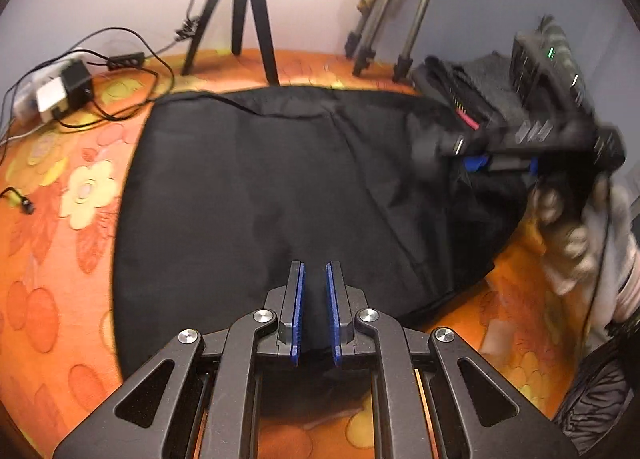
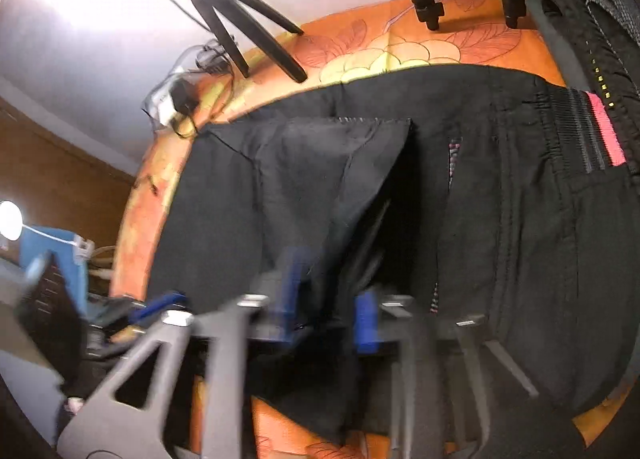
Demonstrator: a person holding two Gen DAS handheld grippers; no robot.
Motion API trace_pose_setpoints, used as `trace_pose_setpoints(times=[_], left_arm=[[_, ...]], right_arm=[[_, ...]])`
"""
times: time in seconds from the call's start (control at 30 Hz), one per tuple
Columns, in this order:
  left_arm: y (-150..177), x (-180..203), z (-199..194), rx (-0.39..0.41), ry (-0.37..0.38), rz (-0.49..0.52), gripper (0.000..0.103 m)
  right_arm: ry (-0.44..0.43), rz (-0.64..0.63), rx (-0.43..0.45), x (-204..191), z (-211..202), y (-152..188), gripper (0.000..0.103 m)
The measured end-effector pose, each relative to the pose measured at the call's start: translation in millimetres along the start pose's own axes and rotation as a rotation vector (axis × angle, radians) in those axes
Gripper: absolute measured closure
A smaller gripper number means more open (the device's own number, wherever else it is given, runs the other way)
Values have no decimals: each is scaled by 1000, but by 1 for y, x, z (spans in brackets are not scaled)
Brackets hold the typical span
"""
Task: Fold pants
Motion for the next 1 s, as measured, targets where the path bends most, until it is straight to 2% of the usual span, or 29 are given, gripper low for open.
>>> trace_pose_setpoints(times=[0.13, 0.3, 0.37, 0.43, 0.53, 0.63, 0.67, 0.77, 0.9, 1.0], left_arm=[[3, 3, 9, -18, -21, 23, 93], [4, 4, 11, -18, -24, 20, 93], [5, 4, 11, -17, -27, 21, 93], [6, 5, 10, -17, -25, 25, 93], [7, 2, 3, -2, -10, 10, 93], [7, -3, -5, 19, -4, -14, 93], [7, -4, -6, 22, 0, -25, 93], [7, -9, -12, 29, -1, -43, 93], [6, -19, -31, 69, -51, -39, 93], [5, -39, -46, 102, -75, -98, 93]], right_arm=[[-105, 87, 4, 13, -1, -16, 49], [-87, 131, -13, 20, 21, -28, 50], [-85, 147, 0, 21, 27, -32, 61], [-65, 118, 20, 13, 31, -34, 94], [-17, -11, 91, -12, 18, -36, 96], [111, -245, 210, -48, -1, -40, 97], [148, -285, 227, -52, -3, -42, 97], [164, -232, 199, -34, 10, -53, 97], [209, -184, 103, -11, 32, -53, 97], [171, -115, 76, -4, 22, -50, 98]])
Point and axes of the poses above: each gripper's, at about its wrist camera, not at the fingertips, and z roughly the way its jaws point, x to its right, y to its underside, the point moved 1 cm from there along z, roughly the way its jaws point, and after that the axes turned 4 degrees about y, right-handed, at the moved point
